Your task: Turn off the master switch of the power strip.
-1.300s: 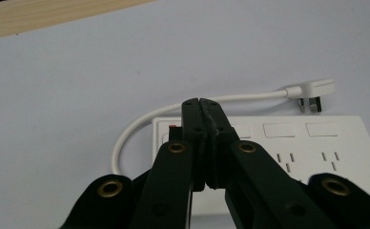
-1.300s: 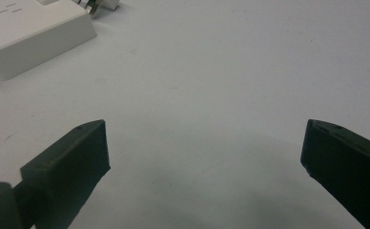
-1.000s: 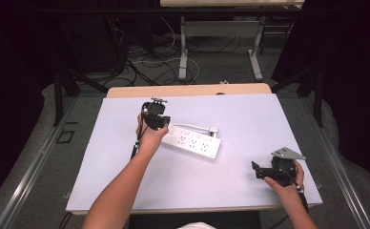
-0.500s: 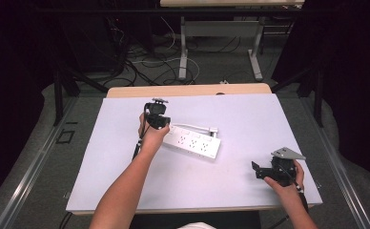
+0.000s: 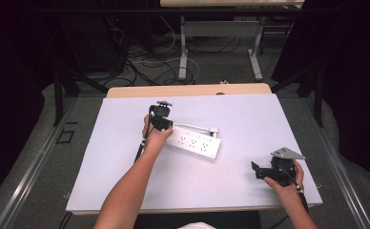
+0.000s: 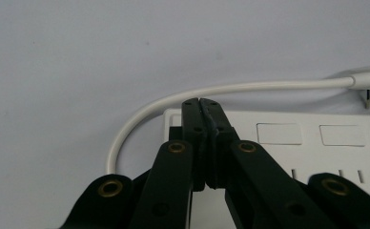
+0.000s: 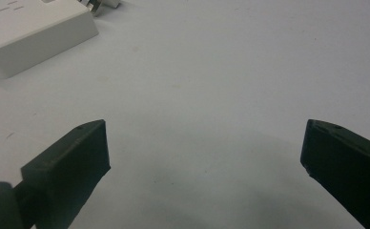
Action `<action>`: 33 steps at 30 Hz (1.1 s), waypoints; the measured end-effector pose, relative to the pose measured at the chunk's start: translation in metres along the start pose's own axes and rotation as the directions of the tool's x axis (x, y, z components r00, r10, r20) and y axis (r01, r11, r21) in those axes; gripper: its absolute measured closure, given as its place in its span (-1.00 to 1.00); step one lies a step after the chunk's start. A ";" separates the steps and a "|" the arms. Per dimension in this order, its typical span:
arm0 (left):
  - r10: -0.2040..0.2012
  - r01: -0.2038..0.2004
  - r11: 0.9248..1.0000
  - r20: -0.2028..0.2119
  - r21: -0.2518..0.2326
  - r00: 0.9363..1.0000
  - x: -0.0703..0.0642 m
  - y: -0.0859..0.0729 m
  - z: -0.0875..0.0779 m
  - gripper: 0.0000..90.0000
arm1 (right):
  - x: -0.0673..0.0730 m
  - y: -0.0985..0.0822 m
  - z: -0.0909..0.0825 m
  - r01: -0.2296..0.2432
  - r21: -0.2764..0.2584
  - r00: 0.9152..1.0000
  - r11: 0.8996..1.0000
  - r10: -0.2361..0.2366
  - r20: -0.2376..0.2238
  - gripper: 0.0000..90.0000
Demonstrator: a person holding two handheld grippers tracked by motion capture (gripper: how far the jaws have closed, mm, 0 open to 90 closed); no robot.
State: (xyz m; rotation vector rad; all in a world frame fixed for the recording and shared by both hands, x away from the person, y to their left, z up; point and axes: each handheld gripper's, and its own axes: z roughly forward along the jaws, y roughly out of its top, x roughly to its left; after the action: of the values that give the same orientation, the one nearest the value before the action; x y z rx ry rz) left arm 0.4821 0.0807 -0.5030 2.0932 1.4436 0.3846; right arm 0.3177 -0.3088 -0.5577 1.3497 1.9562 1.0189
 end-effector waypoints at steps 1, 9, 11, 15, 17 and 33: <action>0.000 0.000 1.000 0.000 0.000 1.000 0.000 0.000 0.000 1.00 | 0.000 0.000 0.000 0.000 0.000 1.000 1.000 0.000 0.000 -0.96; 0.000 0.000 1.000 -0.010 0.024 1.000 -0.002 -0.001 0.007 1.00 | 0.000 0.000 0.000 -0.001 0.003 1.000 1.000 0.001 -0.003 -0.96; 0.004 -0.004 0.999 -0.009 0.033 1.000 -0.001 -0.002 0.008 1.00 | 0.000 0.000 0.000 -0.005 0.005 1.000 1.000 0.005 0.000 -0.96; -0.015 0.016 0.999 -0.011 0.039 1.000 -0.001 -0.005 0.012 1.00 | 0.000 0.000 0.000 -0.006 0.005 1.000 1.000 0.006 0.001 -0.95; -0.021 0.021 0.999 -0.009 0.042 1.000 0.000 -0.006 0.013 1.00 | 0.000 0.000 0.001 -0.002 0.003 1.000 1.000 0.002 -0.004 -0.95; 0.070 -0.067 0.996 -0.071 0.054 0.995 -0.008 -0.007 0.016 1.00 | 0.001 0.000 0.001 0.008 0.007 1.000 1.000 -0.008 -0.008 -0.95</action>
State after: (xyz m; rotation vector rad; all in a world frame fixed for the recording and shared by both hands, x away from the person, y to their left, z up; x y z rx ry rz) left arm 0.4822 0.0702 -0.5196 2.1948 1.4393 0.4592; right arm 0.3181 -0.3078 -0.5587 1.3429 1.9709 1.0158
